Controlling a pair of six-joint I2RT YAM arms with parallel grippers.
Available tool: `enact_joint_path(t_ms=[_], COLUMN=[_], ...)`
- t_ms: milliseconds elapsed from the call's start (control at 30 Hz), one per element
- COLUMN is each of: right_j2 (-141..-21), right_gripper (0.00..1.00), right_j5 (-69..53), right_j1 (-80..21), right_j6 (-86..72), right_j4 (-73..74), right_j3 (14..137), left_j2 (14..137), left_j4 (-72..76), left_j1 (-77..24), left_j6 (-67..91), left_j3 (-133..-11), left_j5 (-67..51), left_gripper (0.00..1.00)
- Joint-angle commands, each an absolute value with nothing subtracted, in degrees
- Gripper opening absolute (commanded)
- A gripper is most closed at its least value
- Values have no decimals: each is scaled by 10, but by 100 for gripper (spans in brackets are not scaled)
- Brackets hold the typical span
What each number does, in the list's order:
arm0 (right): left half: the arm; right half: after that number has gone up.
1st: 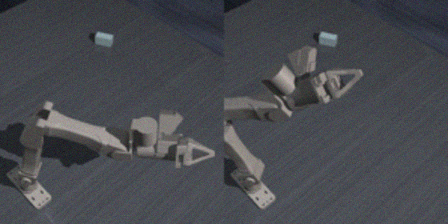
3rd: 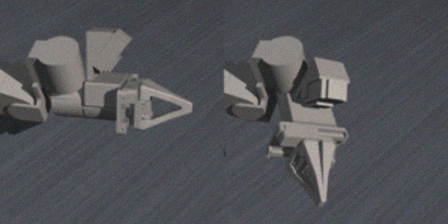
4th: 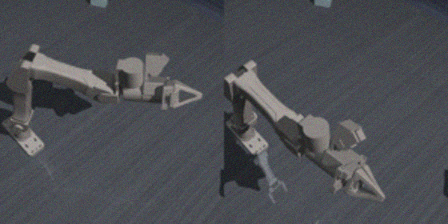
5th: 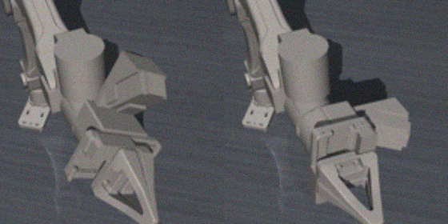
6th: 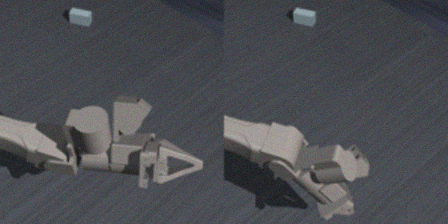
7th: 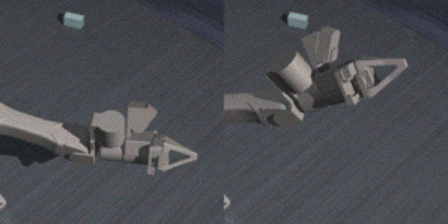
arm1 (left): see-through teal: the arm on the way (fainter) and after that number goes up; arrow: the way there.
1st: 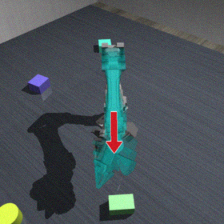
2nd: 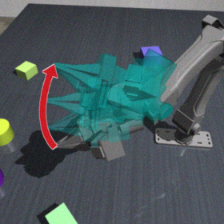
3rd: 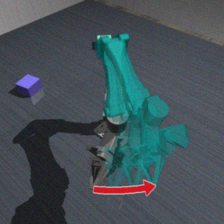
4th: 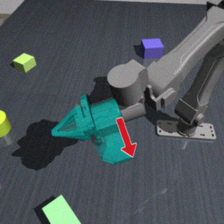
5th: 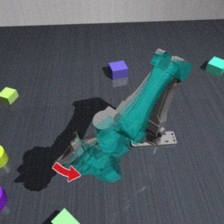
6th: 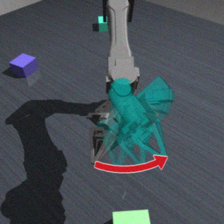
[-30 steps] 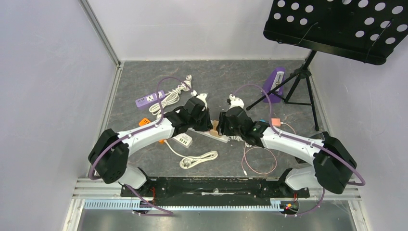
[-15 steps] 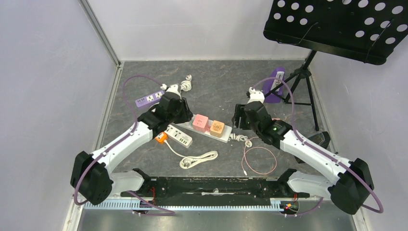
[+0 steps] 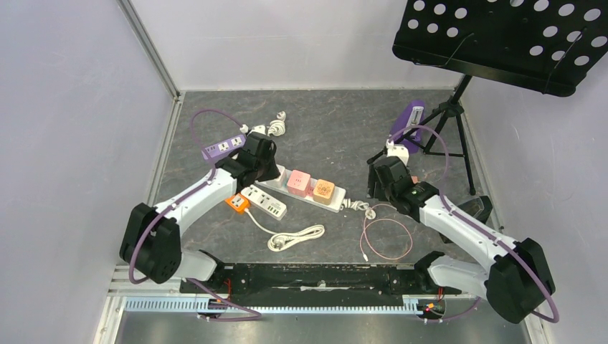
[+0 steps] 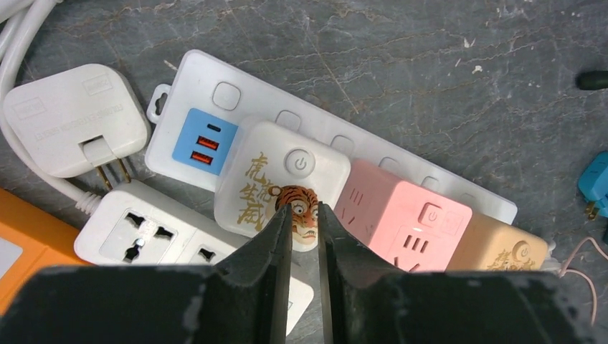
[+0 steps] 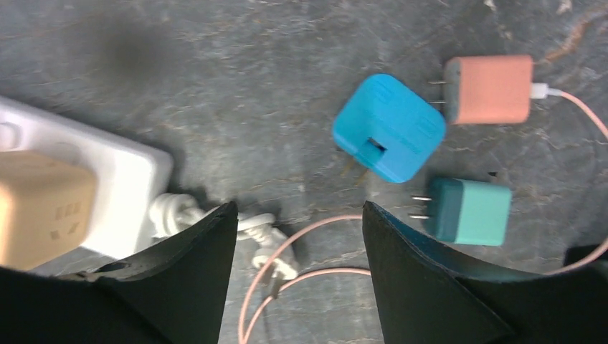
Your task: Insert the plug
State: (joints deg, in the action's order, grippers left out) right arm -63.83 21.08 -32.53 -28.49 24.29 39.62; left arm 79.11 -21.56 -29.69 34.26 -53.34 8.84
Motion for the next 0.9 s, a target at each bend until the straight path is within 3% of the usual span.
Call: enact_joint_path(t_ms=[0,133,267,367,867], right_j2=[-657,-682,-697,-712,-896], right_gripper=[67,70,86,92,95], right_j5=[233,229,230,226,300], right_j1=[-292,-246,-215,-211,-210], right_j6=[-265,-257,-273,-304,-509], right_j4=[232,214,188,172,315], right_j3=[380,370,355,353,487], left_j2=[807,824,833,823,755], left_j4=[-200,-197,-187,-178,-201], left_j1=[-294,-294,-295,-295,-294], left_j6=[356,359,359,361,354], left_j3=[-537,-540,-544,-549,-569], left_j5=[83,81,61,53,35], left_gripper=[24,24,22,22,28])
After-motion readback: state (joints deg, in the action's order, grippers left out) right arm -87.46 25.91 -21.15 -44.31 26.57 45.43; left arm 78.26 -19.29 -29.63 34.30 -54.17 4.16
